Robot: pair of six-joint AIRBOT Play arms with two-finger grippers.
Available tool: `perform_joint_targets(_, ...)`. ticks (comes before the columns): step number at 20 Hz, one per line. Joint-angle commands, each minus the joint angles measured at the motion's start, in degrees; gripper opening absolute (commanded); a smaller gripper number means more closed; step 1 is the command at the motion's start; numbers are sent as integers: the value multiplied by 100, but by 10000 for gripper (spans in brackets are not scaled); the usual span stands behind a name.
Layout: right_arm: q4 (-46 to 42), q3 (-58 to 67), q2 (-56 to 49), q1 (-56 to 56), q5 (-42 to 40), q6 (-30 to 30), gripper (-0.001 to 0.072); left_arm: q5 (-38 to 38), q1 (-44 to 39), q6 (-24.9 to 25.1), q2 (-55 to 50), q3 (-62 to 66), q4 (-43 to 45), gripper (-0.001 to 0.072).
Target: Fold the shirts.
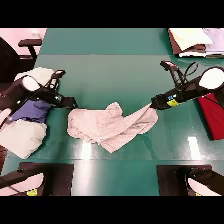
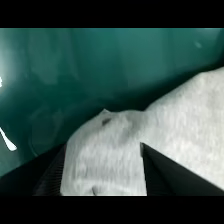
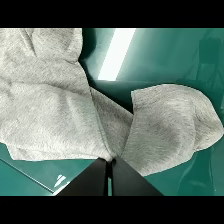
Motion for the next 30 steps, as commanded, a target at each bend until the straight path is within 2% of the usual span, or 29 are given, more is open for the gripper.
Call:
perform_joint_targets(1,4,-2,-4,-2,17,2,7,-461,59,387,-916,369,-658,548)
perform_joint_targets(3,4,-2,-4,-2,20,2,7,-483,59,466,-997,372,-734,546)
perform_joint_targets(5,2,-2,-4,-2,17,2,7,-551,59,461,-990,424,-708,331)
perform_joint_targets(7,0,-2,-2,-4,15,2,7,-675,59,459,-986,566,-706,20)
perform_joint_targets(10,-57,107,0,-4,59,0,7,-876,59,356,-846,1051,-702,18)
perform_joint_targets(13,-516,920,2,-4,306,-2,7,-793,63,190,-173,1808,-671,19)
perform_joint_targets(17,-1259,2983,2,-4,990,-26,7,-741,72,127,1147,3333,-634,19)
perform_joint_targets(22,-1255,5635,48,-2,1517,-50,7,-496,70,-87,2535,5029,-612,18)
perform_joint_targets(24,-1255,5775,400,-2,1381,-50,7,-463,72,-258,2872,5517,-485,18)
perform_joint_targets(28,-1268,4966,1331,-4,691,-48,5,-422,72,-728,3058,6242,-162,18)
perform_joint_targets(30,-1268,4968,1499,-4,511,-44,5,-382,72,-907,3056,6286,-166,17)
